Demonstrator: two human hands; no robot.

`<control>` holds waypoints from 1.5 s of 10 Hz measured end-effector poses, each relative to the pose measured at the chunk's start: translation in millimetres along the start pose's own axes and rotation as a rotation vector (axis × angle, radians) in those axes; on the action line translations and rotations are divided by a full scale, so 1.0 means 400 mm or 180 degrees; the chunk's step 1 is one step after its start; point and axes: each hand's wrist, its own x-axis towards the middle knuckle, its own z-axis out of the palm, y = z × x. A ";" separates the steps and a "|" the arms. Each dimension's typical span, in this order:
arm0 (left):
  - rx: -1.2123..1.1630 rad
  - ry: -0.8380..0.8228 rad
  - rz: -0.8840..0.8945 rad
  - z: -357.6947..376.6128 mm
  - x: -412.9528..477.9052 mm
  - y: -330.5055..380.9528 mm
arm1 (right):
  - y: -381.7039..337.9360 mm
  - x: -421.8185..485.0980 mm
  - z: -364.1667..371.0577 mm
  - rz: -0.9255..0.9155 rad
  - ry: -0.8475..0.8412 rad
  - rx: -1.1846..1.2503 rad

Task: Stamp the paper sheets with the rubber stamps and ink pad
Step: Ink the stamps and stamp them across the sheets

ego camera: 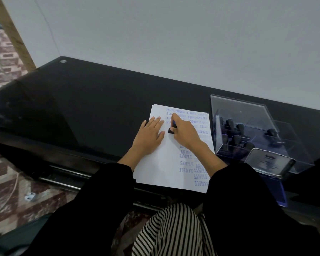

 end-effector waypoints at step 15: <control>-0.0141 0.0335 0.0055 -0.058 0.001 0.036 | 0.071 -0.039 -0.111 0.0421 0.0167 0.0886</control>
